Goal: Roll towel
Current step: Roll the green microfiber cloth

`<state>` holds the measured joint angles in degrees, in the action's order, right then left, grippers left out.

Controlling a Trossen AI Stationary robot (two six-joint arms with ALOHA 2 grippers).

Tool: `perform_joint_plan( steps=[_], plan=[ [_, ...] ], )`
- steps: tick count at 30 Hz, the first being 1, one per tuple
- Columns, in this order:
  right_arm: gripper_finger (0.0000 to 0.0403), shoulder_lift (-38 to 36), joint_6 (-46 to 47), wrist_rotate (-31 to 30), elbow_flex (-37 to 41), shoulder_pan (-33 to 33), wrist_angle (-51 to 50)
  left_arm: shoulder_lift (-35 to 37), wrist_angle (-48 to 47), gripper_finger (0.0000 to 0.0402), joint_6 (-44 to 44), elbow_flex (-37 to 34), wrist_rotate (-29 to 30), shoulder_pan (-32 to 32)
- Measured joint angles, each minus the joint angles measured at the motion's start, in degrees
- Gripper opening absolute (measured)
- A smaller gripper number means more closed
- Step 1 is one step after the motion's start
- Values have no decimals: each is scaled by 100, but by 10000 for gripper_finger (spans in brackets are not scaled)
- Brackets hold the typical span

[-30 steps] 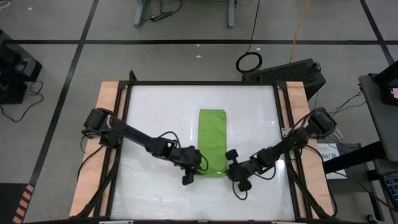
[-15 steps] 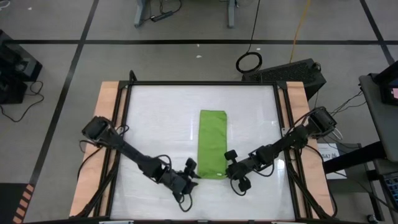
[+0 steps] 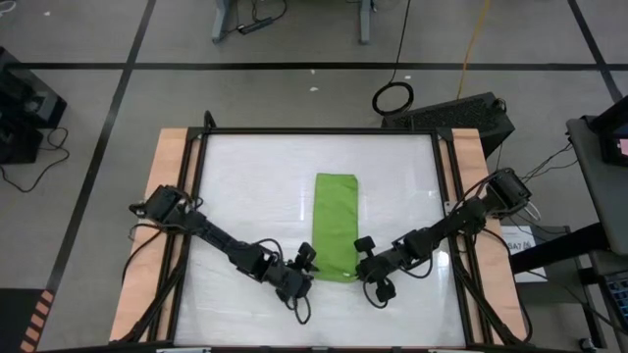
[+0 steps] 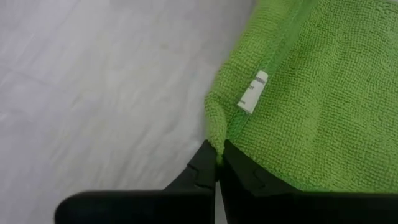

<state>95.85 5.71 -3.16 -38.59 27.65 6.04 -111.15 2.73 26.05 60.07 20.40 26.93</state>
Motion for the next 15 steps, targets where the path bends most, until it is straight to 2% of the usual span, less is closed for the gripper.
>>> perform_joint_plan(
  steps=[2, 7, 15],
  plan=[
    [0, 0, 7, 9, 0, -1, 9, -22, -94, 152, 2, 0, -50, -81],
    [0, -1, 3, 11, 0, 0, 28, -22, -175, 152, -13, -2, -663, -268],
    [0, -2, 30, 23, 0, -16, 52, -90, -151, 152, -18, 4, -900, -303]
  ],
)
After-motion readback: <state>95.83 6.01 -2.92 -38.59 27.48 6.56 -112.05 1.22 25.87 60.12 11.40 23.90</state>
